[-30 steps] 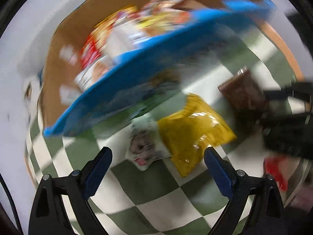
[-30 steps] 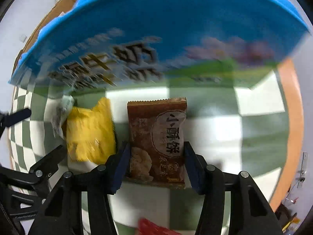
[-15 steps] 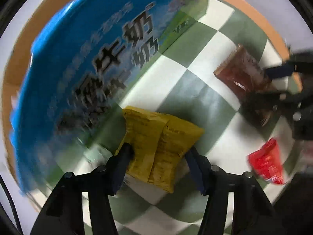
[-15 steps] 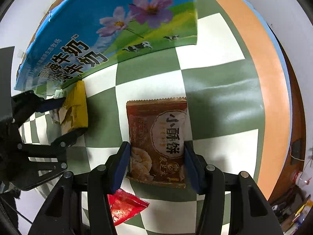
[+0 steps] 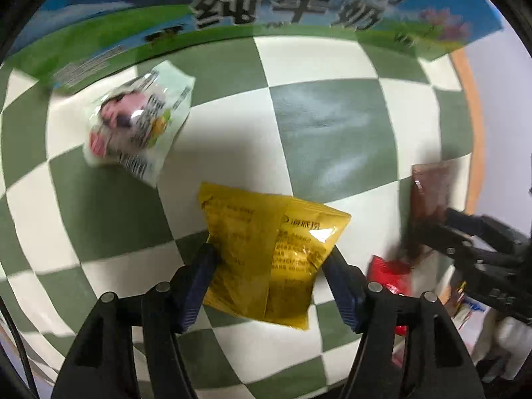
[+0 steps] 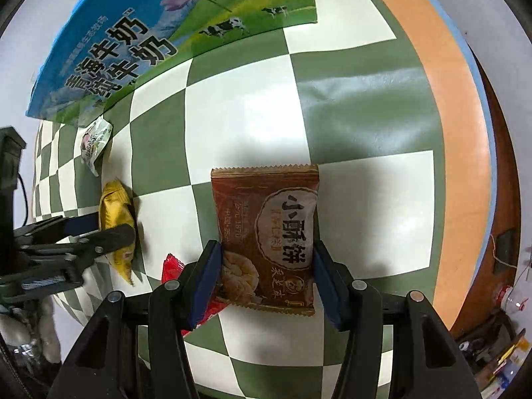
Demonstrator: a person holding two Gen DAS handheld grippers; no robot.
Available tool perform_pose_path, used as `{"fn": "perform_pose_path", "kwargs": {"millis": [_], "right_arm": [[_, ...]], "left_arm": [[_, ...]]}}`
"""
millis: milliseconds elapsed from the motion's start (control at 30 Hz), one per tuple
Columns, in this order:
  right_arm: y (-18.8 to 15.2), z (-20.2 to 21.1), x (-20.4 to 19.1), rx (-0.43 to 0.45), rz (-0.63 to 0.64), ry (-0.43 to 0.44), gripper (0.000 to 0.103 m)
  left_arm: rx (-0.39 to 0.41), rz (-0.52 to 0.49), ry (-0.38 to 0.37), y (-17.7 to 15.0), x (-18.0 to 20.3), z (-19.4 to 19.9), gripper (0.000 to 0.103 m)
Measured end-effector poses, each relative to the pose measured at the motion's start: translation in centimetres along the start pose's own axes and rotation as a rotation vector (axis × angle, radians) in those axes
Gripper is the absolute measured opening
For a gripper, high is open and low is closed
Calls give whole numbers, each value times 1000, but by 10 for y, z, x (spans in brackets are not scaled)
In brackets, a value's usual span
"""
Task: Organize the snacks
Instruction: 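Lift both packets and carry them into the cardboard box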
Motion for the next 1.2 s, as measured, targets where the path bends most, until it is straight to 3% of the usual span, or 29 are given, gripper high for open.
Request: {"fn": "perform_pose_path", "kwargs": {"millis": [100,233,333,567,867,900,967,1033,1200], "right_arm": [[4,-6,-1,2,-24,11,67],[4,-15,-7,20,-25,-29,70],[3,-21,-13,48,-30,-51,64],[-7,1,-12,111,-35,-6,60],[2,65,-31,208,-8,114,60],[5,76,-34,222,-1,130,60],[13,99,-46,264,22,153,60],[24,121,-53,295,42,172,60],[64,177,-70,378,84,206,60]], "left_arm": [[3,-20,27,11,4,-8,79],[41,-13,70,10,23,-17,79],[76,5,87,-8,23,-13,60],[134,103,32,-40,19,28,56],[279,134,-83,-6,5,137,56],[291,133,-94,18,6,148,56],[329,118,-120,28,15,178,56],[356,101,-133,27,14,197,56],[408,74,-118,80,16,227,56]]}}
Point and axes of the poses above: each gripper's, at about its wrist camera, not at the fingertips, and z roughly against the way its jaws point, x to its right, y to its top, the point moved 4 cm from there along -z, roughly the way its jaws point, and after that the axes turned 1 degree about z, right-handed, at the moved point
